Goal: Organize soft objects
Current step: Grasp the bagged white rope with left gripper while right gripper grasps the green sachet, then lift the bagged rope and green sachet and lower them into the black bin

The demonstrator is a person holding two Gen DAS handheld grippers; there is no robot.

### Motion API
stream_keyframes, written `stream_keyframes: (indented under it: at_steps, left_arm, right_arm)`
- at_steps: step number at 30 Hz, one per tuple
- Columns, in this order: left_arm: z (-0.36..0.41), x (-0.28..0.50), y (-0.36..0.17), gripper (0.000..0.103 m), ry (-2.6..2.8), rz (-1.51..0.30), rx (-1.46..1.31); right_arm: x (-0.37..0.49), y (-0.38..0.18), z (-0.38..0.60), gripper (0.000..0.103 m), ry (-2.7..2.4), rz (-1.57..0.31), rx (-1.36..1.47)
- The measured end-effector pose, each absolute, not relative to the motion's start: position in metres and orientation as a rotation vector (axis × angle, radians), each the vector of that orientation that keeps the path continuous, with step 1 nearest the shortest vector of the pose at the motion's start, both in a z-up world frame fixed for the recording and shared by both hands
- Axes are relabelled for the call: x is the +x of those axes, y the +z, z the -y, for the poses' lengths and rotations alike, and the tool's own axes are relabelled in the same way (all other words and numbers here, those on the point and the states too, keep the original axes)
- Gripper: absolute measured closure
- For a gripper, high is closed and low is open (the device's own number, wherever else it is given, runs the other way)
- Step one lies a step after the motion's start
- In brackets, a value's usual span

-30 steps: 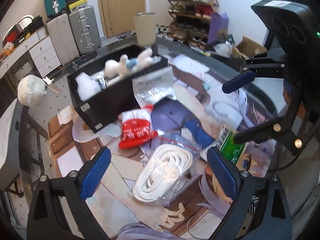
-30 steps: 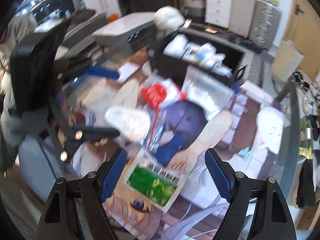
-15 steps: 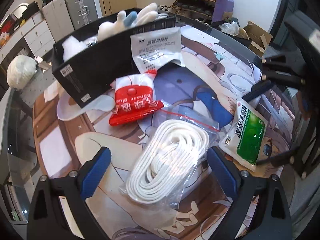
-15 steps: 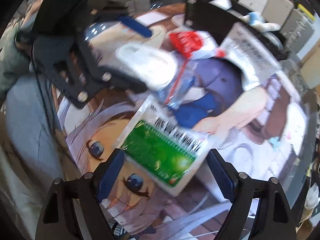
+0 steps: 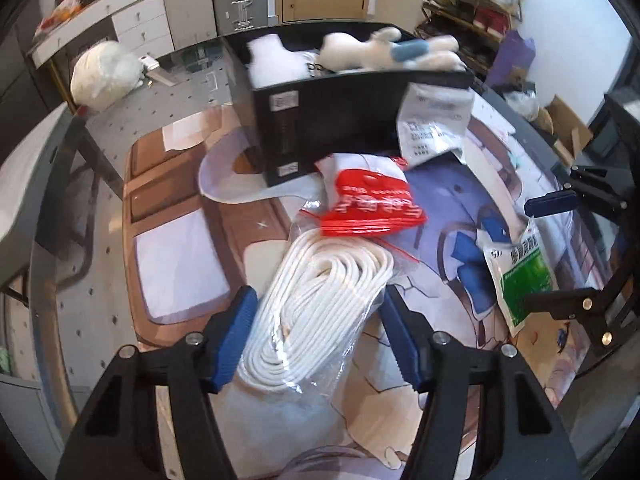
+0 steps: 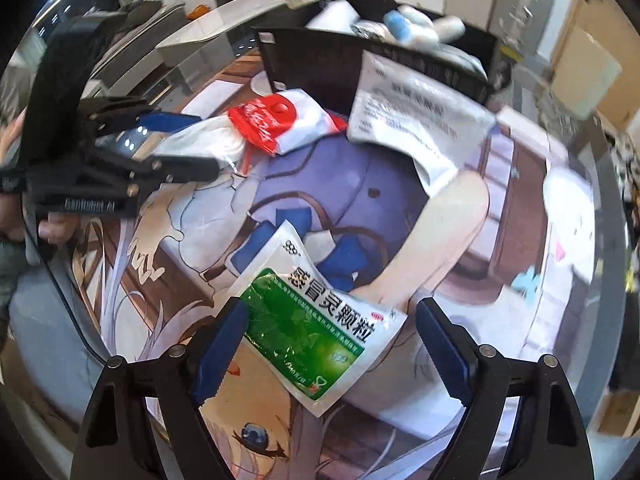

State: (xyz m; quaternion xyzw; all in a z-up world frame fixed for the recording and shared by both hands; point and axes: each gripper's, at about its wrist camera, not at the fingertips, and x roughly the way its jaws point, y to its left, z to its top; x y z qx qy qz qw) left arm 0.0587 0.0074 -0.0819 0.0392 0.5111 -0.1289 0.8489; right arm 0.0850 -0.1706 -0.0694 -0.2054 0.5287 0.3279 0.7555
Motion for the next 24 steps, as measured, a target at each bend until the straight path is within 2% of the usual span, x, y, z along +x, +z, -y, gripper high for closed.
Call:
stream_keyframes:
  at_steps: [8,9,11,15,16,18,19,21,24]
  left_arm:
    - [-0.010,0.056,-0.082,0.035,-0.289,-1.083,0.052]
    - [-0.008,0.056,-0.081,0.034,-0.293,-1.083,0.055]
    - [-0.008,0.059,-0.081,0.030,-0.300,-1.086,0.052]
    - [-0.009,0.062,-0.079,0.029,-0.291,-1.079,0.055]
    - [-0.009,0.063,-0.079,0.029,-0.288,-1.076,0.059]
    - [-0.009,0.067,-0.080,0.044,-0.286,-1.073,0.063]
    - [-0.008,0.069,-0.081,0.061,-0.291,-1.078,0.068]
    - [-0.005,0.072,-0.082,0.065,-0.300,-1.063,0.099]
    - [-0.001,0.073,-0.078,0.066,-0.271,-1.040,0.154]
  right_arm:
    - [0.088,-0.077,0.146,0.016,0.873,-1.162,-0.633]
    - [0.084,-0.077,0.143,0.019,0.875,-1.152,-0.662]
    - [0.074,-0.074,0.137,0.044,0.913,-1.142,-0.679]
    - [0.067,-0.071,0.129,0.058,0.894,-1.139,-0.665]
    - [0.065,-0.072,0.128,0.066,0.877,-1.140,-0.644]
    - [0.076,-0.069,0.126,0.072,0.820,-1.146,-0.533]
    - [0.084,-0.068,0.127,0.073,0.789,-1.144,-0.496]
    - [0.099,-0.067,0.132,0.073,0.692,-1.127,-0.440]
    - [0.113,-0.067,0.141,0.071,0.648,-1.151,-0.345]
